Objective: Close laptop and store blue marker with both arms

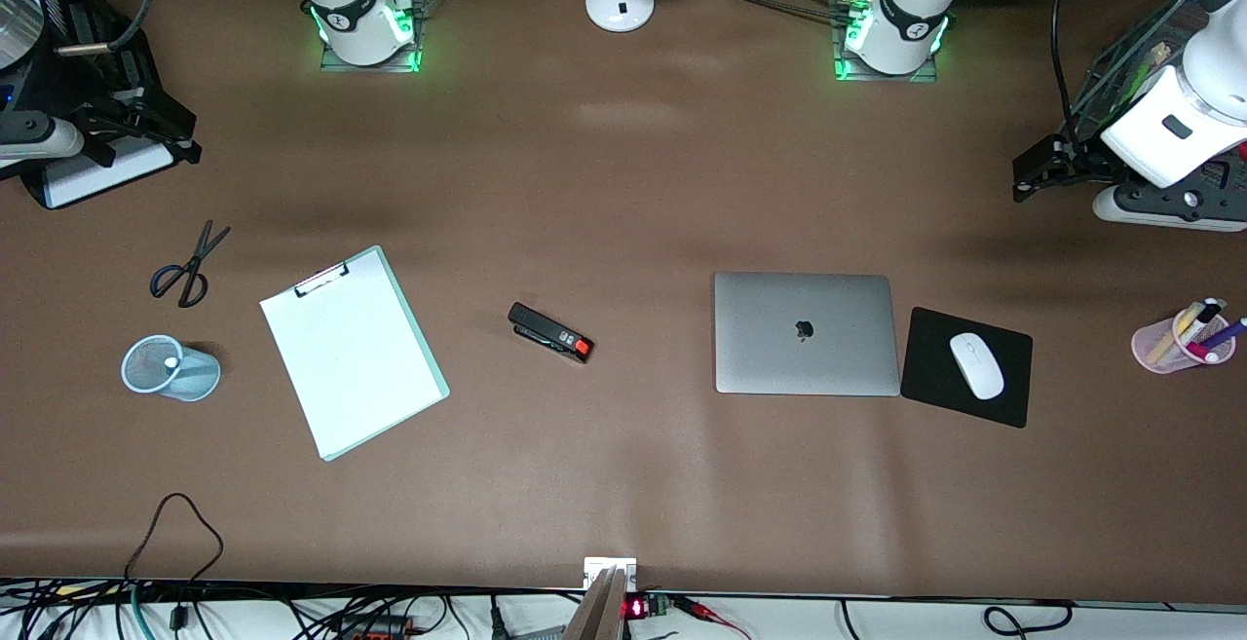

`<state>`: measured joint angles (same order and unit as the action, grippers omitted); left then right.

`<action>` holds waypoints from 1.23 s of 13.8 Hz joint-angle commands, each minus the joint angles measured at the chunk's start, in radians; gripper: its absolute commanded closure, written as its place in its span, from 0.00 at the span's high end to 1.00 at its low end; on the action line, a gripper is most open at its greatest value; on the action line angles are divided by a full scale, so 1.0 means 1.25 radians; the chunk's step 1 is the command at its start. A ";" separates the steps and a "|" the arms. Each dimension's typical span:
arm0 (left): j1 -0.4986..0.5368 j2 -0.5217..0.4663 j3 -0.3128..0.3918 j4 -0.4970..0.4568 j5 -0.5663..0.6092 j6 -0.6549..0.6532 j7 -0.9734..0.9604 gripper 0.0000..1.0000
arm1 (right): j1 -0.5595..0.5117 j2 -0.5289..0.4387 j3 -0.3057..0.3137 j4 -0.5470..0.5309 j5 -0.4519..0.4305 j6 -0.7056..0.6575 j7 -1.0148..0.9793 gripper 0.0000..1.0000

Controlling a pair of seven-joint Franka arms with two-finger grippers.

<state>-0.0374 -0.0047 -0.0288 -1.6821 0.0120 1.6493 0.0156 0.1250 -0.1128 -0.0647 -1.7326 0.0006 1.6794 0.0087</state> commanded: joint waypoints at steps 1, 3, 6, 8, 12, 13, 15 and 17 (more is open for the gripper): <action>0.000 -0.007 0.003 -0.005 -0.016 -0.004 0.019 1.00 | -0.002 0.001 0.008 0.017 0.004 -0.005 0.004 1.00; 0.000 -0.007 0.003 -0.005 -0.016 -0.004 0.019 1.00 | -0.002 0.001 0.009 0.018 0.004 -0.013 0.004 1.00; 0.000 -0.007 0.003 -0.005 -0.016 -0.004 0.019 1.00 | -0.001 0.001 0.009 0.018 0.006 -0.014 0.008 1.00; 0.000 -0.007 0.003 -0.005 -0.016 -0.004 0.019 1.00 | 0.002 0.004 0.013 0.018 0.007 -0.014 0.008 1.00; 0.000 -0.007 0.003 -0.005 -0.016 -0.004 0.019 1.00 | 0.001 0.006 0.013 0.018 0.007 -0.016 0.007 1.00; -0.001 -0.007 0.002 -0.005 -0.016 -0.004 0.019 1.00 | 0.001 0.006 0.013 0.017 0.007 -0.016 0.007 1.00; -0.001 -0.007 0.003 -0.005 -0.016 -0.004 0.019 1.00 | 0.001 0.006 0.013 0.017 0.007 -0.016 0.007 1.00; -0.001 -0.007 0.003 -0.005 -0.016 -0.004 0.019 1.00 | -0.001 0.006 0.013 0.017 0.007 -0.016 0.007 1.00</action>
<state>-0.0378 -0.0047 -0.0288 -1.6821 0.0120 1.6493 0.0156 0.1262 -0.1118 -0.0524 -1.7282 0.0016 1.6751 0.0087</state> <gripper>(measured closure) 0.000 0.000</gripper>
